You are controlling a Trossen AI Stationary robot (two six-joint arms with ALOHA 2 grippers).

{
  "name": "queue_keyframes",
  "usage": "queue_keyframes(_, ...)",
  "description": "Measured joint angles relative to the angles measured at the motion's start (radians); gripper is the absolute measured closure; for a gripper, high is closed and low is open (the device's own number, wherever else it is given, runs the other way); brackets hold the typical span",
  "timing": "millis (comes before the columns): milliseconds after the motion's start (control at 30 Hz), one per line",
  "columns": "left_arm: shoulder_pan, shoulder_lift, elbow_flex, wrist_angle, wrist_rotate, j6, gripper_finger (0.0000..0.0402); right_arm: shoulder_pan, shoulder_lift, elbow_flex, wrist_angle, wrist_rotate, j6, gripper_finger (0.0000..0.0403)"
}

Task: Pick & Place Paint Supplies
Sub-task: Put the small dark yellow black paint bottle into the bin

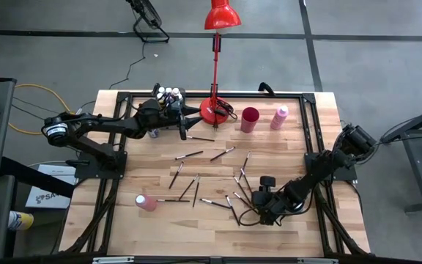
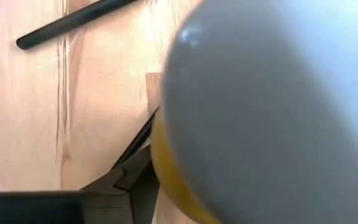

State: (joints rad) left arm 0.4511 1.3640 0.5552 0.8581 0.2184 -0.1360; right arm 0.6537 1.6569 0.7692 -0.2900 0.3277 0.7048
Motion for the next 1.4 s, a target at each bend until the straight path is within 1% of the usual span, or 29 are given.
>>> queue_keyframes(167,0.000,0.000,0.000,-0.001,0.000,-0.001,0.0224,0.000,0.000,0.000,0.014,0.004,0.005,0.0239)
queue_keyframes(333,0.000,0.000,0.000,-0.001,0.000,-0.008,0.0224,0.000,0.000,0.000,0.034,-0.015,0.011,0.0268)
queue_keyframes(467,0.000,0.000,0.000,0.000,0.005,-0.049,0.0224,-0.007,-0.011,0.000,0.040,-0.030,0.087,0.0274)
queue_keyframes(567,0.000,0.000,0.005,0.004,0.048,-0.063,0.0224,-0.032,-0.046,0.000,0.037,-0.092,0.140,0.0271)
queue_keyframes(633,0.000,0.000,0.024,0.000,0.098,-0.066,0.0224,-0.060,-0.083,0.001,0.038,-0.124,0.161,0.0271)
queue_keyframes(700,-0.003,0.000,0.051,-0.002,0.140,-0.067,0.0224,-0.094,-0.130,0.002,0.039,-0.142,0.164,0.0274)
queue_keyframes(767,-0.017,0.000,0.081,-0.011,0.157,-0.056,0.0224,-0.138,-0.185,0.002,0.038,-0.152,0.159,0.0276)
queue_keyframes(867,-0.046,0.000,0.143,-0.065,0.165,-0.012,0.0224,-0.219,-0.263,0.010,0.036,-0.170,0.155,0.0276)
queue_keyframes(933,-0.068,0.000,0.192,-0.122,0.168,0.012,0.0224,-0.282,-0.308,0.017,0.035,-0.203,0.139,0.0275)
queue_keyframes(1067,-0.119,0.000,0.304,-0.322,0.167,0.073,0.0224,-0.399,-0.363,0.045,0.036,-0.280,0.074,0.0276)
queue_keyframes(1167,-0.150,0.000,0.392,-0.484,0.152,0.114,0.0224,-0.468,-0.372,0.081,0.037,-0.316,-0.002,0.0275)
queue_keyframes(1267,-0.168,0.001,0.460,-0.617,0.088,0.129,0.0224,-0.520,-0.364,0.126,0.036,-0.340,-0.086,0.0275)
queue_keyframes(1333,-0.172,0.001,0.492,-0.666,0.065,0.129,0.0224,-0.549,-0.354,0.160,0.044,-0.357,-0.138,0.0275)
queue_keyframes(1400,-0.172,0.001,0.513,-0.685,0.066,0.128,0.0224,-0.576,-0.337,0.190,0.036,-0.363,-0.181,0.0275)
